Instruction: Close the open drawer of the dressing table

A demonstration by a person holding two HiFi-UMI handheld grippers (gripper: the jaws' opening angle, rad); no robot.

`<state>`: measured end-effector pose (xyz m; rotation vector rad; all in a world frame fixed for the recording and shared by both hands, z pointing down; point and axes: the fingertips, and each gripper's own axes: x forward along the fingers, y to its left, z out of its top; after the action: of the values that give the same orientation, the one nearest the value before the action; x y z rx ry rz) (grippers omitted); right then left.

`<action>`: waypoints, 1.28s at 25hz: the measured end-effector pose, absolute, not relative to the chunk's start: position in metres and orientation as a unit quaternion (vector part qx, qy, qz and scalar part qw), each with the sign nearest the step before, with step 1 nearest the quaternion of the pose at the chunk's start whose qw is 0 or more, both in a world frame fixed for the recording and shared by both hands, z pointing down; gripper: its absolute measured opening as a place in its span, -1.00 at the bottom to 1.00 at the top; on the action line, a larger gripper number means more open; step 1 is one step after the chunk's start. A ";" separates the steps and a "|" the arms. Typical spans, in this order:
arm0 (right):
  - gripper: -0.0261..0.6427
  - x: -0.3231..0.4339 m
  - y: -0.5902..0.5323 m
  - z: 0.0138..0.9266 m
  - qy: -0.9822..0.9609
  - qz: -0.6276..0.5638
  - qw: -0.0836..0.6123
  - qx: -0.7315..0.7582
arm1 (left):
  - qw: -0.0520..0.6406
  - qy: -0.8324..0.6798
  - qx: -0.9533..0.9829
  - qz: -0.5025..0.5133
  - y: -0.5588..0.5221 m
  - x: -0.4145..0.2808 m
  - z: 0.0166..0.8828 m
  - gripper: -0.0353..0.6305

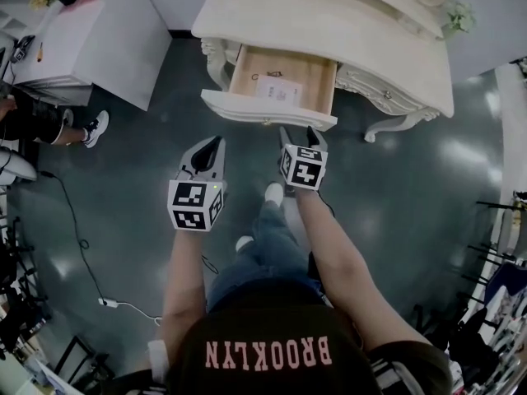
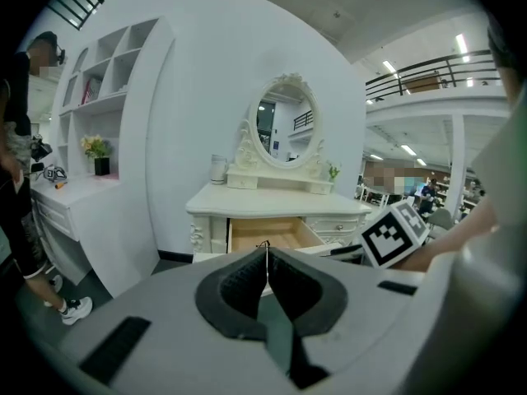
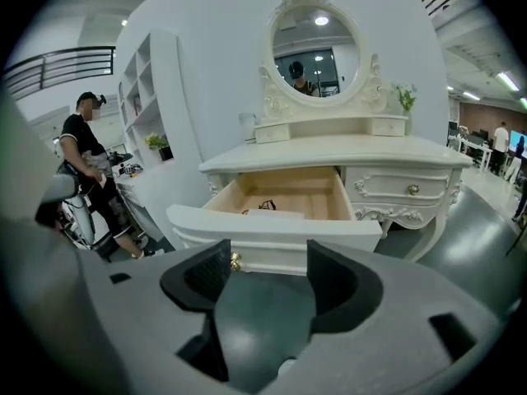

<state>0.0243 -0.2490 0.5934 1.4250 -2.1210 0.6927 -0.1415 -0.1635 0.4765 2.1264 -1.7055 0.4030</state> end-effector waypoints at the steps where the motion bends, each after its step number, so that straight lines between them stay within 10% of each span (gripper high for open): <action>1: -0.17 0.023 -0.252 0.600 -0.775 0.258 0.248 0.521 | 0.194 -0.607 0.757 0.146 -0.167 -0.142 0.480 -0.88; 32: -0.17 0.017 -0.319 0.644 -0.765 0.297 0.290 0.493 | 0.224 -0.634 0.719 0.173 -0.232 -0.128 0.507 -0.88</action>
<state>0.0175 -0.3192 0.6437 1.3142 -2.0404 0.7925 -0.1285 -0.2323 0.5075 1.9855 -1.7508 0.4763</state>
